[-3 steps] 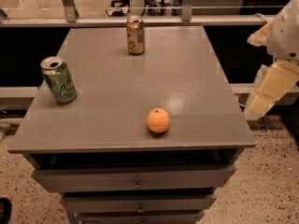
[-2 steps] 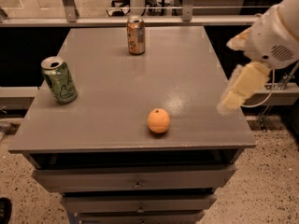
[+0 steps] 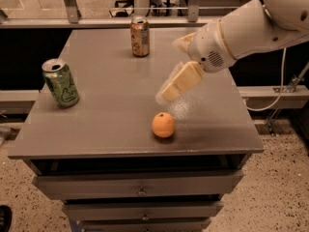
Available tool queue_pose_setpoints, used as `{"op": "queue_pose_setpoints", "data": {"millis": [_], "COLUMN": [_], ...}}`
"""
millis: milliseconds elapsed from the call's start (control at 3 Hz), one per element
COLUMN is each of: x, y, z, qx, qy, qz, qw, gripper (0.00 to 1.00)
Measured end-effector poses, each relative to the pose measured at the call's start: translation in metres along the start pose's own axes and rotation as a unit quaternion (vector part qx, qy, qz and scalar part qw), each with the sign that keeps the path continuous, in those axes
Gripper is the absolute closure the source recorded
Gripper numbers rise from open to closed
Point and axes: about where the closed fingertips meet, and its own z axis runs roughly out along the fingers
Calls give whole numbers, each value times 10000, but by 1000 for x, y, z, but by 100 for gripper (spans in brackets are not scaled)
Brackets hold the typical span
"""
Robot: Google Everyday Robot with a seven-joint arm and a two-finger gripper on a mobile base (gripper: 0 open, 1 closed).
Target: Knock green can over
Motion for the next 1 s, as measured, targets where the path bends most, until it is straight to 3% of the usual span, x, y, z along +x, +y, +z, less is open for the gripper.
{"op": "queue_pose_setpoints", "data": {"millis": [333, 1000], "x": [-44, -48], "y": [13, 16], "z": [38, 57], "qx": [-198, -191], "qy": [-574, -731], "qz": [0, 58], "qw": [9982, 9971], "gripper": [0, 0]}}
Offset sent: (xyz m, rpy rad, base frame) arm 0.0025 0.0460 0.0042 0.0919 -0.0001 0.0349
